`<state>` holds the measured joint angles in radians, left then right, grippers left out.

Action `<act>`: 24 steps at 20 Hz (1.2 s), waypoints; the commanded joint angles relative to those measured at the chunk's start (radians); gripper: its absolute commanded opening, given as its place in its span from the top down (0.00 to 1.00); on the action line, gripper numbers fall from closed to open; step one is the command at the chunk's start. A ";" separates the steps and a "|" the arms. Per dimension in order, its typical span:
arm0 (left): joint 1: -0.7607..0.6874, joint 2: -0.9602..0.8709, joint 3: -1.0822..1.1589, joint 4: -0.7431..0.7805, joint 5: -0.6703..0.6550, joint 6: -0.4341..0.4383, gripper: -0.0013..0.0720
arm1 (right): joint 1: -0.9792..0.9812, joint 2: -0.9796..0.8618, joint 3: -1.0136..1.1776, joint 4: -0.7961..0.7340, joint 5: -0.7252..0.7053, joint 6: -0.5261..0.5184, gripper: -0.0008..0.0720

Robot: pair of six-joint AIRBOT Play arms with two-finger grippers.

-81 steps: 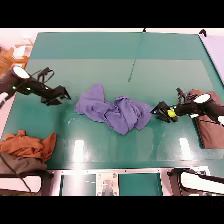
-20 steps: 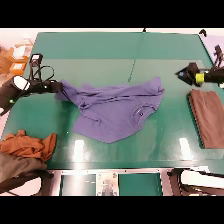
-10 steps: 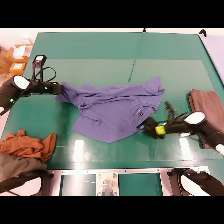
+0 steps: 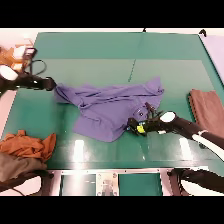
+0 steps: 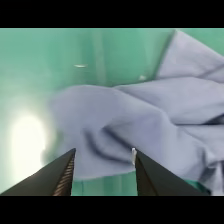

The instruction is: Fold the shirts.

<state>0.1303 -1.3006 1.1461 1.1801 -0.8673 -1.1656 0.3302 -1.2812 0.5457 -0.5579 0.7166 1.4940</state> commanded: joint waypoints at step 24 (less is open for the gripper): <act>0.100 -0.211 -0.241 -0.510 0.142 0.076 0.38 | -0.582 -0.074 0.323 -0.426 0.324 -0.063 0.96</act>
<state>0.2646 -1.4372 0.8932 0.6876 -0.8246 -1.1072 -0.2844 -1.3529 0.8673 -0.9836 1.0393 1.4322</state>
